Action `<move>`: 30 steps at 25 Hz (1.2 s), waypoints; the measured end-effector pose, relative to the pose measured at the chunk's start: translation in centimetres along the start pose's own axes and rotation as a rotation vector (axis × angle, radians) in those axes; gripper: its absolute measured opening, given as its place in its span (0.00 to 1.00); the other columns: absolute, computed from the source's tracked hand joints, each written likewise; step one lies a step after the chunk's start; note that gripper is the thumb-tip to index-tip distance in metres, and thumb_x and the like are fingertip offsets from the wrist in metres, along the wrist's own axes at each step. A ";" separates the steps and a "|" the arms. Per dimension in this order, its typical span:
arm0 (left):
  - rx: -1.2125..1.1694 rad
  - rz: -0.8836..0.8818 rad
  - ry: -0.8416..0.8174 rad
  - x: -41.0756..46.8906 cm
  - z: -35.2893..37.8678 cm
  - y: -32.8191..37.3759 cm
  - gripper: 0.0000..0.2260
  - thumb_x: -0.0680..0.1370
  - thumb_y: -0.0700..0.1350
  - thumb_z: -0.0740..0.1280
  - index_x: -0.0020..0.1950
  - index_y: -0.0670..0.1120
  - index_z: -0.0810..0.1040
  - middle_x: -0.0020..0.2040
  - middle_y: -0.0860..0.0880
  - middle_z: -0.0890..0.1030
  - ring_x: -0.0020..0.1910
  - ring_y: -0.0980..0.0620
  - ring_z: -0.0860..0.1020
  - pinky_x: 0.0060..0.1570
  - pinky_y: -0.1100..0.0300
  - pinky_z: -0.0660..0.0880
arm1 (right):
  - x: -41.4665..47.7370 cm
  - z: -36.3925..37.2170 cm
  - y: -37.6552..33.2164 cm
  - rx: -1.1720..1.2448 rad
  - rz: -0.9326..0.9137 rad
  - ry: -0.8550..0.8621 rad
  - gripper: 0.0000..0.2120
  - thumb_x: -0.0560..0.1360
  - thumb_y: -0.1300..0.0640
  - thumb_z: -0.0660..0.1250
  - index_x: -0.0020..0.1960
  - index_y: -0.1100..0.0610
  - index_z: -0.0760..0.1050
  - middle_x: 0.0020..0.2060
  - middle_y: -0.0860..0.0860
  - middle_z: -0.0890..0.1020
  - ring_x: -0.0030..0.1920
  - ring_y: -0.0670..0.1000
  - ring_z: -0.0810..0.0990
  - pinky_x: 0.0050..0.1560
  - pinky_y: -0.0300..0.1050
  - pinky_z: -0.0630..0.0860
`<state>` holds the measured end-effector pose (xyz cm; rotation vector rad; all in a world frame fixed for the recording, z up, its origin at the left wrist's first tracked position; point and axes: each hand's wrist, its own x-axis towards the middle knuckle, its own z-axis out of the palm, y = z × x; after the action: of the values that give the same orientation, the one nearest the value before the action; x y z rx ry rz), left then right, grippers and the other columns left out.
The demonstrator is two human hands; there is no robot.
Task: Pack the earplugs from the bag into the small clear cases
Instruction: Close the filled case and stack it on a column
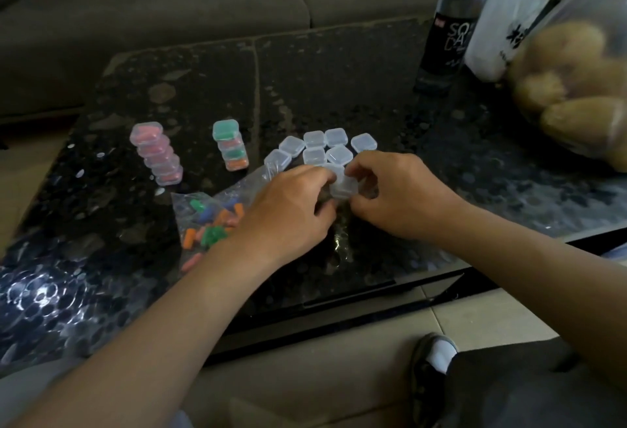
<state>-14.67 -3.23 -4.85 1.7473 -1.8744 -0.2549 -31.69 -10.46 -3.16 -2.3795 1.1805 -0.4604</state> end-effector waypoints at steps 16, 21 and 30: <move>-0.897 -0.315 0.313 -2.4 -6.4 -0.7 0.05 0.75 0.37 0.76 0.49 0.46 0.86 0.47 0.45 0.88 0.48 0.46 0.87 0.40 0.56 0.84 | 1.5 -0.8 -7.8 0.688 -0.008 -0.008 0.11 0.71 0.62 0.78 0.48 0.55 0.77 0.44 0.54 0.85 0.44 0.51 0.87 0.48 0.51 0.84; -0.813 -0.247 0.329 -3.0 -8.4 -1.4 0.05 0.74 0.39 0.78 0.46 0.47 0.86 0.45 0.48 0.88 0.47 0.49 0.87 0.45 0.55 0.85 | 1.9 0.0 -9.3 1.020 0.104 -0.053 0.07 0.73 0.67 0.74 0.50 0.61 0.79 0.47 0.62 0.85 0.52 0.61 0.85 0.57 0.59 0.82; -0.649 -0.276 0.302 -2.8 -10.2 -3.6 0.10 0.71 0.33 0.78 0.44 0.47 0.86 0.46 0.51 0.88 0.49 0.53 0.87 0.53 0.55 0.83 | 3.5 2.6 -11.3 1.129 0.134 -0.043 0.11 0.73 0.70 0.73 0.54 0.62 0.78 0.48 0.61 0.86 0.51 0.57 0.86 0.52 0.48 0.84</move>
<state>-6.33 1.35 1.04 1.4728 -1.1547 -0.5931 -20.96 -6.55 0.92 -1.3170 0.7244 -0.7607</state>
